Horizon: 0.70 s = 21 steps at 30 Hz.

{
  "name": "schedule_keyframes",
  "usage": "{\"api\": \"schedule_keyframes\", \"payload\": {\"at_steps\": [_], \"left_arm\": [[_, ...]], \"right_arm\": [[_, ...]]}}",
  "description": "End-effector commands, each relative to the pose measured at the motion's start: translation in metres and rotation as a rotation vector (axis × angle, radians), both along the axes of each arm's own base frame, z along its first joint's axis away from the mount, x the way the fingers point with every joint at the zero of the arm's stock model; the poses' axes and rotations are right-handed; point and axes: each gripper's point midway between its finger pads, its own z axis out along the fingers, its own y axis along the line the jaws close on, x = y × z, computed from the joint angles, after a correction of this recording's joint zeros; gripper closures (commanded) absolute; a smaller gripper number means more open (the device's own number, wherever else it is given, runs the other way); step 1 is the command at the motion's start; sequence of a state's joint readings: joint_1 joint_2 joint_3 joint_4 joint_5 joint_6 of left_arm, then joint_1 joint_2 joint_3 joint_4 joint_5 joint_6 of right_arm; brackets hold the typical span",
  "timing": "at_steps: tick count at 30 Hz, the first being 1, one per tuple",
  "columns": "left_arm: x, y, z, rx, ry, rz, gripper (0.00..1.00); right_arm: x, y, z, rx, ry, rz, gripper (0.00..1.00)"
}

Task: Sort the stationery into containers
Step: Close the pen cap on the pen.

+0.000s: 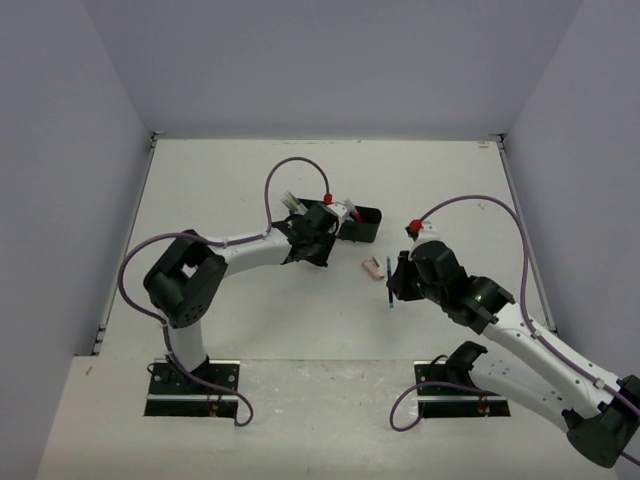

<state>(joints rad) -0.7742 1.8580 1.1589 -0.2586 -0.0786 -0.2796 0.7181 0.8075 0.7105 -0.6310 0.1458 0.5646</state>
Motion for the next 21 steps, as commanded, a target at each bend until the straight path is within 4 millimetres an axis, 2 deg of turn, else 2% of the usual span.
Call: {"api": "schedule_keyframes", "payload": {"at_steps": [1,2,4,7,9,10,12,13,14,17,21], "left_arm": [[0.002,-0.006,0.085,-0.212,-0.098,0.103,1.0],[0.001,-0.004,0.095,-0.242,-0.106,0.135,1.0],[-0.001,-0.001,0.13,-0.328,-0.159,0.169,1.0],[-0.011,0.004,0.16,-0.459,-0.199,0.211,1.0],[-0.017,0.006,0.208,-0.635,-0.277,0.244,1.0],[-0.021,0.009,0.225,-0.718,-0.308,0.259,1.0],[-0.027,0.012,0.238,-0.816,-0.347,0.289,1.0],[-0.035,0.017,0.256,-0.877,-0.385,0.291,1.0],[-0.039,0.02,0.261,-0.911,-0.393,0.295,1.0],[-0.051,0.027,0.275,-1.019,-0.422,0.32,1.0],[-0.065,0.036,0.291,-1.107,-0.449,0.315,1.0]], "right_arm": [[-0.005,0.033,0.012,0.131,-0.054,0.175,1.0],[-0.01,0.042,0.013,0.163,-0.044,0.228,1.0],[-0.017,0.058,0.018,0.23,-0.046,0.312,1.0],[-0.029,0.093,0.042,0.418,-0.106,0.483,1.0],[-0.043,0.112,0.064,0.564,-0.139,0.58,1.0],[-0.044,0.119,0.075,0.611,-0.176,0.592,1.0],[-0.041,0.13,0.089,0.642,-0.228,0.592,1.0],[-0.034,0.137,0.095,0.635,-0.255,0.575,1.0],[-0.04,0.141,0.096,0.631,-0.258,0.599,1.0],[-0.024,0.161,0.109,0.598,-0.304,0.559,1.0],[-0.007,0.166,0.117,0.584,-0.33,0.494,1.0]]}}
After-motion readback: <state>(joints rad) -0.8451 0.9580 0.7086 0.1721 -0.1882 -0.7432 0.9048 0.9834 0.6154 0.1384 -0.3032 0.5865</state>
